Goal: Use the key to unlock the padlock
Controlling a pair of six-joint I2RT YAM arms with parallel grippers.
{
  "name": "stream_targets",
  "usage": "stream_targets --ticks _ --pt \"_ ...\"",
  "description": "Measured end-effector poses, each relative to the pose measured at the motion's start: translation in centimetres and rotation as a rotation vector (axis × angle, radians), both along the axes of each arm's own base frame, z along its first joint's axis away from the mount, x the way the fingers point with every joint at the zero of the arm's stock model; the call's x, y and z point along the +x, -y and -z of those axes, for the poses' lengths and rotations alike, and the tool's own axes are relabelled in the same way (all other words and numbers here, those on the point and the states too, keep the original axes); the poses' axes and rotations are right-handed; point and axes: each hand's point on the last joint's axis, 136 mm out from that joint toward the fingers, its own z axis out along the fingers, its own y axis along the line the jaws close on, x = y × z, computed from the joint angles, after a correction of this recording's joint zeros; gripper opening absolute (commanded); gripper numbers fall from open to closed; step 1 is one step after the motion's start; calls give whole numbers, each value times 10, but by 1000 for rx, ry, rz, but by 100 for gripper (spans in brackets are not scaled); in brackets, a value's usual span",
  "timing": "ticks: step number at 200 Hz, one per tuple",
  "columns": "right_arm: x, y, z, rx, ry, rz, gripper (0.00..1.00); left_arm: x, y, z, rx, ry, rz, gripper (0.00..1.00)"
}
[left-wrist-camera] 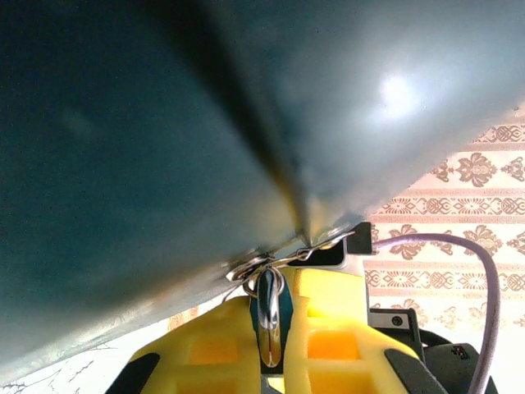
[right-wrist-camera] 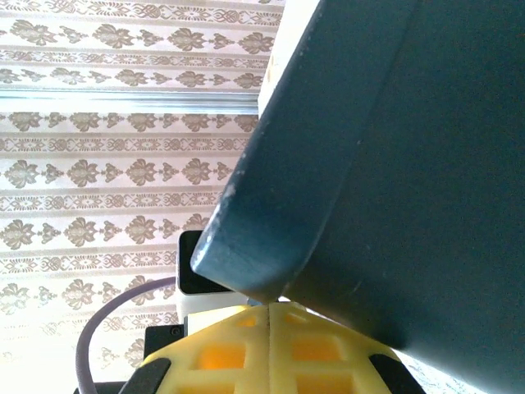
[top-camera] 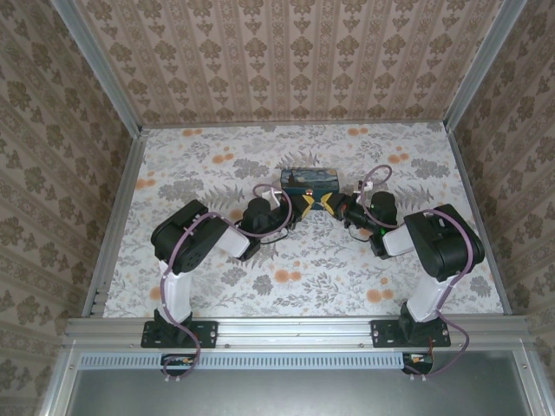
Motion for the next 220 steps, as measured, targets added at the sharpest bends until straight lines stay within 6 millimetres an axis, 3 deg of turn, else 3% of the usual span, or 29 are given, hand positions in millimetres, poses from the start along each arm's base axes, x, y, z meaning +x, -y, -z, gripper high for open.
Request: stream_targets --ticks 87,169,220 --pt "4 1 1 -5 -1 45 0 4 -1 -1 -11 -14 -21 0" --pt "-18 12 17 -82 -47 60 0 -1 2 0 -7 -20 1 0" --pt "-21 13 19 -101 -58 58 0 -1 2 0 -7 -20 1 0"
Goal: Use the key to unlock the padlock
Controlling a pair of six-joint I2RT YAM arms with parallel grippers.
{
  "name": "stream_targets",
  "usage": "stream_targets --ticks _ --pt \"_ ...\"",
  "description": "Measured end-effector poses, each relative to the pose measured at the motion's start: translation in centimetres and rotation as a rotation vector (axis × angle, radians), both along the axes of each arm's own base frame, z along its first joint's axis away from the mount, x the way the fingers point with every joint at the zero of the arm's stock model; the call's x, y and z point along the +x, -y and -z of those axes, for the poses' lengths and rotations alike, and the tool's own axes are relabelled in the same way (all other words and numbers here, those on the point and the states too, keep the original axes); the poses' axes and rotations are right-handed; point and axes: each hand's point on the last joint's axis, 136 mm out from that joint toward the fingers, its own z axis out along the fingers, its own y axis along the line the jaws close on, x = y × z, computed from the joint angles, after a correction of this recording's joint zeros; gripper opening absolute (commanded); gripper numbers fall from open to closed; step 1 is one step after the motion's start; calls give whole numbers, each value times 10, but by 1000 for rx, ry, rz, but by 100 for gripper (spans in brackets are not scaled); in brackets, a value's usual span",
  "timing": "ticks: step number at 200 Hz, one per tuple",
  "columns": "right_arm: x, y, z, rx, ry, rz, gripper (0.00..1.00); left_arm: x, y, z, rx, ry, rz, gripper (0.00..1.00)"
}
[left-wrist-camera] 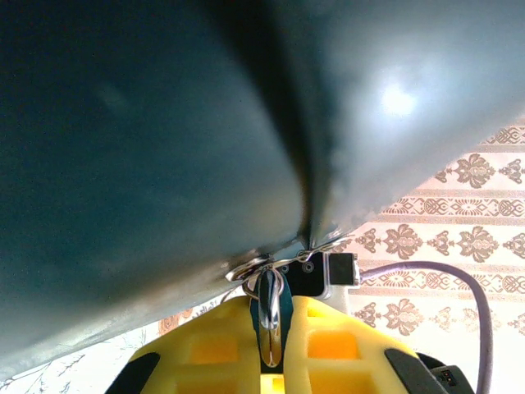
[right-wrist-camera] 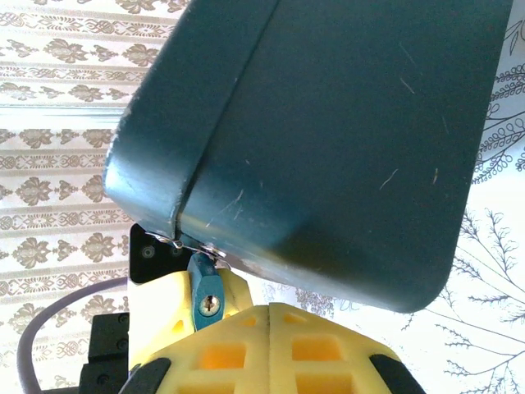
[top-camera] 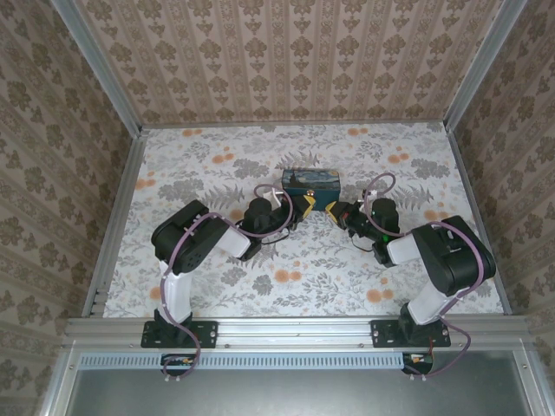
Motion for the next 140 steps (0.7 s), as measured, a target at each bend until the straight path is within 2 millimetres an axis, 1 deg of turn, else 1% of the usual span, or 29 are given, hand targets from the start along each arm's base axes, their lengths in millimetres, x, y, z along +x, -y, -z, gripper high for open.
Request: stream_targets --ticks 38,140 --pt "4 -1 -2 -2 -8 0 0 0 0 0 0 0 0 0" --pt "18 -9 -19 3 21 -4 0 0 0 0 0 1 0 0"
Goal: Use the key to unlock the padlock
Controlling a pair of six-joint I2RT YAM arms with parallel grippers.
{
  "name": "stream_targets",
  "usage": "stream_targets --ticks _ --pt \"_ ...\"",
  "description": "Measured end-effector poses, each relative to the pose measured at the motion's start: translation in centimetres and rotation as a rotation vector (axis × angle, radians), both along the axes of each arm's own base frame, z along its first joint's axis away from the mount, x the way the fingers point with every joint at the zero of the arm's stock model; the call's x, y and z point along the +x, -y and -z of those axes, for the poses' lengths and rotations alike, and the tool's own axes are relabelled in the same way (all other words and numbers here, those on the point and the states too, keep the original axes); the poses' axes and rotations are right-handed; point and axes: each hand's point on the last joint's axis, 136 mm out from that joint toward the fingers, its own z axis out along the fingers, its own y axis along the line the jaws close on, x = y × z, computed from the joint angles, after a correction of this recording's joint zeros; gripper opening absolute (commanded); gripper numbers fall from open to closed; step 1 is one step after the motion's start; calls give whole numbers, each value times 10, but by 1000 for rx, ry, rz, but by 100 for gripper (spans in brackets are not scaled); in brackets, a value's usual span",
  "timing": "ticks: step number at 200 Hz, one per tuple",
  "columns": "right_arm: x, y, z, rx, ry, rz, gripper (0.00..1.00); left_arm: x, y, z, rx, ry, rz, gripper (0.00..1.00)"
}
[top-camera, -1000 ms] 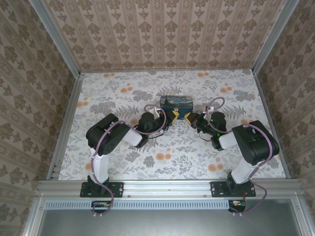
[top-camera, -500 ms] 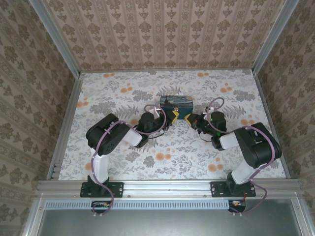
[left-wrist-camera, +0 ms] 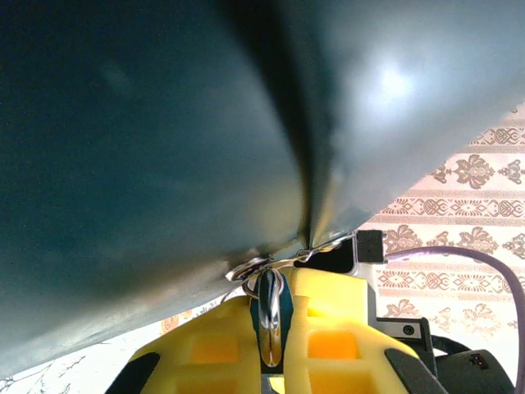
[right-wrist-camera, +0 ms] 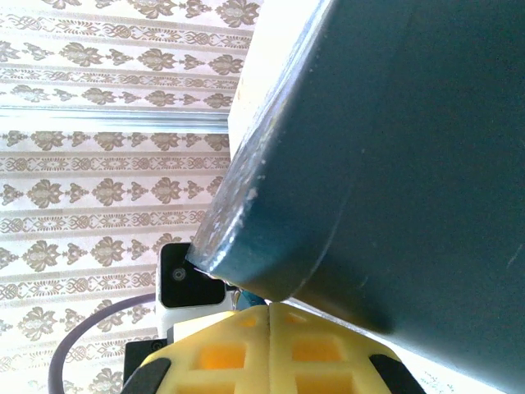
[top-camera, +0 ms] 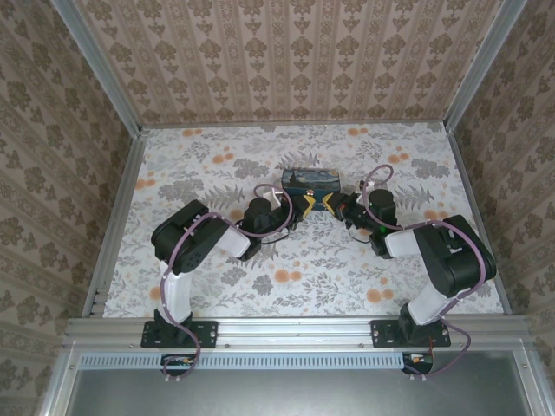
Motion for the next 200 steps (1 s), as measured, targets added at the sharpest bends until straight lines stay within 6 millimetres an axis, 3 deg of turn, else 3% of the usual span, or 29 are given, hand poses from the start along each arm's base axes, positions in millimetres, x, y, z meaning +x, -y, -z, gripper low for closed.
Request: stream_targets --ticks 200 --pt "3 -3 -6 -11 2 21 0 2 -1 0 -1 -2 -12 0"
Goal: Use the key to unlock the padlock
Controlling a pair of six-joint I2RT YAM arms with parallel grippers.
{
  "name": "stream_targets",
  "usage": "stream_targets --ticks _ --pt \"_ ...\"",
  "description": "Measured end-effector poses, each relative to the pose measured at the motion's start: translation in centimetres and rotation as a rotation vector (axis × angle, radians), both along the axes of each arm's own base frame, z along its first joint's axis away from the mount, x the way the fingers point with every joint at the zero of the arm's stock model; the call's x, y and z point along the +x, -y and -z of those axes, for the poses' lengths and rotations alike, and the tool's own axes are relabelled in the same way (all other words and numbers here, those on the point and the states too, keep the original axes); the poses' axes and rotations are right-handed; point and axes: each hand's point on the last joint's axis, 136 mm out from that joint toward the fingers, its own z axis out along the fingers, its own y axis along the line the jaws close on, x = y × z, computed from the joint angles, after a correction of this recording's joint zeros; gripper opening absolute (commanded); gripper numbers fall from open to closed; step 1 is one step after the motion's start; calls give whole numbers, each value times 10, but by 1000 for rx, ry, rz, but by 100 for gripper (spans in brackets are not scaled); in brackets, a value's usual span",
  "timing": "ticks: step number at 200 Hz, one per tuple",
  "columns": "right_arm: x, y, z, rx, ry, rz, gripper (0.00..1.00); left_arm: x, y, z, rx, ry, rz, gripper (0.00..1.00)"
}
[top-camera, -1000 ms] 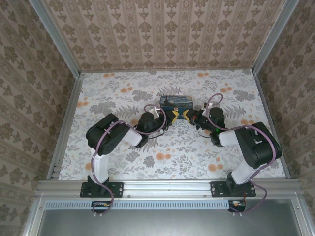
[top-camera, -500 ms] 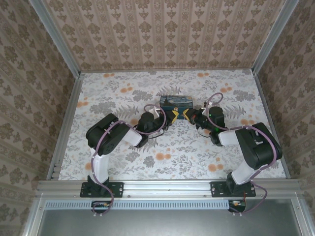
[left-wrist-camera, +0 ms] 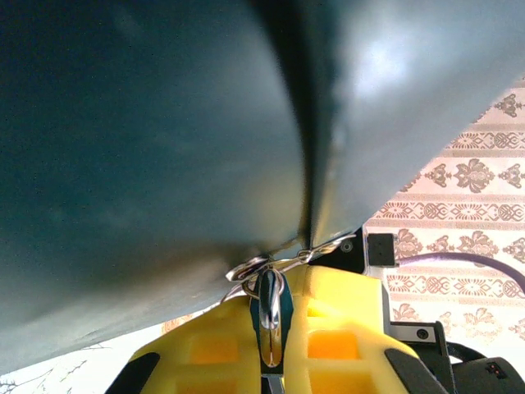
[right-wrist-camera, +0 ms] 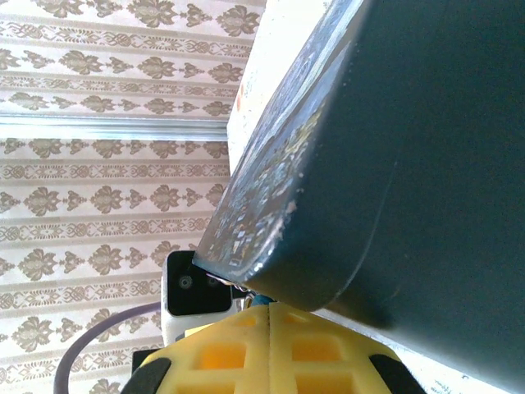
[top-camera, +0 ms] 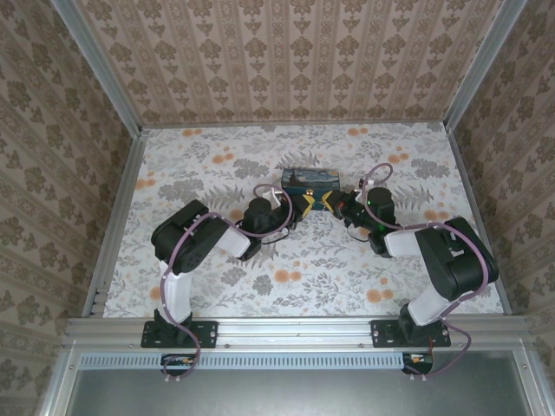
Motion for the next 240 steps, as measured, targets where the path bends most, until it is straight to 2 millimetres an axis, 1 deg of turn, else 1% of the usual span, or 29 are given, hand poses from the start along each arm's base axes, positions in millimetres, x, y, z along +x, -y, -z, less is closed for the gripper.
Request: stream_targets --ticks 32,60,90,128,153,184,240 --pt "3 -1 -1 12 15 24 0 4 -1 -2 -12 -14 -21 0" --pt "4 3 4 50 8 59 0 8 1 -5 -23 -23 -36 0" --pt "4 5 9 84 -12 90 0 7 3 -4 -20 -34 -39 0" --pt "5 5 8 113 -23 99 0 7 3 -3 -18 -35 -41 0" --pt "7 4 8 155 -38 102 0 9 2 -3 -17 -36 -48 0" --pt "16 -1 10 217 -70 102 0 14 -2 -1 -11 -37 -85 0" --pt "18 -3 12 214 -87 91 0 18 -3 -2 -15 -44 -104 0"
